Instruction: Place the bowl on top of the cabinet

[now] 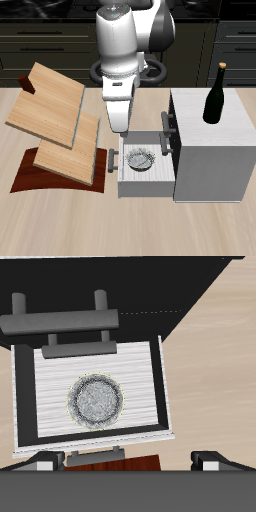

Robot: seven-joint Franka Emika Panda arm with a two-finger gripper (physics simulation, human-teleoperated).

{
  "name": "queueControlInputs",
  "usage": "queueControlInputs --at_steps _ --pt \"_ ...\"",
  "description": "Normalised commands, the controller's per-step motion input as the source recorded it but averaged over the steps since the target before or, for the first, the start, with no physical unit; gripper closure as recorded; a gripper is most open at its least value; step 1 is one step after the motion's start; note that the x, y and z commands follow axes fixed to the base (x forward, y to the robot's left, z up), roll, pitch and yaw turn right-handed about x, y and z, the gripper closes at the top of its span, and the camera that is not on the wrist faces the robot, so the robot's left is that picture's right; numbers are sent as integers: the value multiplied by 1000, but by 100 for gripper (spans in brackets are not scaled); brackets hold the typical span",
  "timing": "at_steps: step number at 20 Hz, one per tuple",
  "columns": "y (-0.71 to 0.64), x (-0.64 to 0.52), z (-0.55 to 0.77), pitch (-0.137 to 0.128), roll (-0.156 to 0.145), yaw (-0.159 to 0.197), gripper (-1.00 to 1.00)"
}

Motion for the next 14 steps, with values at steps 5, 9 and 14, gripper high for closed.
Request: queueControlInputs --at_steps 5,9,14 --pt "-39 57 -26 -36 1 -23 -100" --pt "-15 46 -212 -16 20 -33 -100" --pt "-33 96 -223 -19 -8 -21 -100"
